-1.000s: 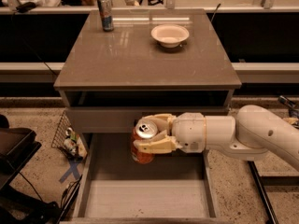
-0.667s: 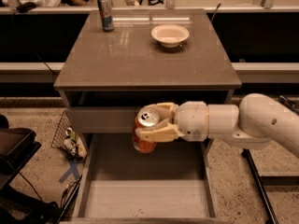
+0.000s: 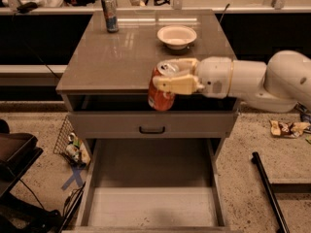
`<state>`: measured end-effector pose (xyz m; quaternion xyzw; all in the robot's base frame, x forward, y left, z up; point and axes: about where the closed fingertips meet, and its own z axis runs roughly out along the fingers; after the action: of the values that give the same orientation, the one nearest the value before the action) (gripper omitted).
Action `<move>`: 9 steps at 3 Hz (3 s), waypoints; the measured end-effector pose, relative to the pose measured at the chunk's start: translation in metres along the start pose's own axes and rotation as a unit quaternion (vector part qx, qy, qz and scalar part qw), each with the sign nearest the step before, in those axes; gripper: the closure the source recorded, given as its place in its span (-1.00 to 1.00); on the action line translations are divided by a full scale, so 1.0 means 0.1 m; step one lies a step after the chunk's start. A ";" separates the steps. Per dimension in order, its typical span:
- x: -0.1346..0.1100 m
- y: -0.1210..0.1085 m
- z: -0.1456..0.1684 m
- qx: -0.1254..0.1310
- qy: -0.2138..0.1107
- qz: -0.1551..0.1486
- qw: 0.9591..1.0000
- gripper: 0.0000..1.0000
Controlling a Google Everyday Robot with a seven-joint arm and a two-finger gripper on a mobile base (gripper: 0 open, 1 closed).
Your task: Pick coke can from middle drawer and place on counter
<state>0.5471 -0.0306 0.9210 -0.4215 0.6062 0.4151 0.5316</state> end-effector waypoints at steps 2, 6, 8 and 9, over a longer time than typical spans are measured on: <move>-0.51 -1.25 0.39 0.035 0.050 0.031 0.998 1.00; -0.47 -1.97 2.17 -0.012 0.071 -0.038 0.997 1.00; -0.27 -1.94 2.37 -0.019 0.067 -0.033 0.997 0.68; -0.26 -1.92 2.40 -0.021 0.068 -0.032 0.997 0.21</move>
Offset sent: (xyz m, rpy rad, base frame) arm 0.2115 0.0291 0.0878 -0.1175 0.0602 -0.0805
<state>0.8031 0.1419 0.9146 -0.4793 0.6178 0.3811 0.4933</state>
